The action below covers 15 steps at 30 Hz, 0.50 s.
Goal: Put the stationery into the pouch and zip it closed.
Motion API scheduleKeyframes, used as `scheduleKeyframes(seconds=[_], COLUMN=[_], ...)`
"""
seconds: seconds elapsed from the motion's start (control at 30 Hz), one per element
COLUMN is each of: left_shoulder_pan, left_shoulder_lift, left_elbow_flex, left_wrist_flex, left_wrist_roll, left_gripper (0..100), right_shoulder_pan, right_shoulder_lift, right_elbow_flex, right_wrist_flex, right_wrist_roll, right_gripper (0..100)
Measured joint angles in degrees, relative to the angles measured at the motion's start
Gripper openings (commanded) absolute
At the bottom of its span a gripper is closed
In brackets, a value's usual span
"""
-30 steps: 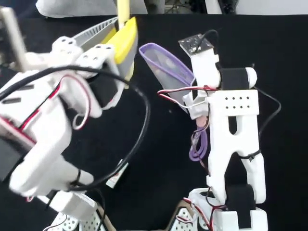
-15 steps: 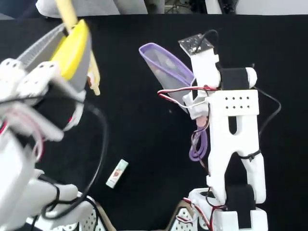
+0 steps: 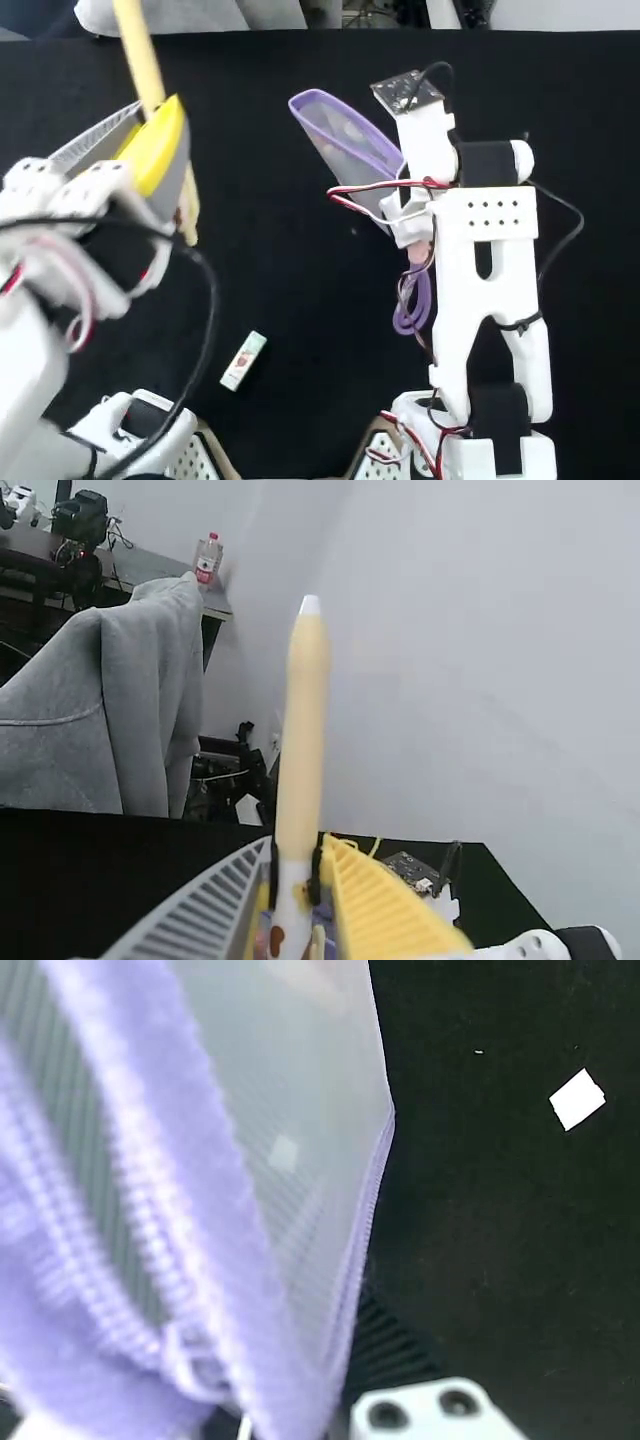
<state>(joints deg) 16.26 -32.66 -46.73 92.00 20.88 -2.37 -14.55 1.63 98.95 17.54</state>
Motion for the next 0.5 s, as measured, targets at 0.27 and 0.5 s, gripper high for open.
scheduleKeyframes(seconds=[0.27, 0.5], left_shoulder_pan=[0.0, 0.09], left_shoulder_lift=[-7.03, -12.57], left_elbow_flex=[34.29, 65.93], left_wrist_flex=[-31.12, -69.1], left_wrist_roll=[-0.26, -5.54], left_gripper=[3, 3], right_shoulder_pan=[0.0, 0.0], right_shoulder_lift=[0.0, 0.0], right_elbow_flex=[0.0, 0.0], right_wrist_flex=[0.0, 0.0], right_wrist_roll=[0.0, 0.0], right_gripper=[1.1, 1.1])
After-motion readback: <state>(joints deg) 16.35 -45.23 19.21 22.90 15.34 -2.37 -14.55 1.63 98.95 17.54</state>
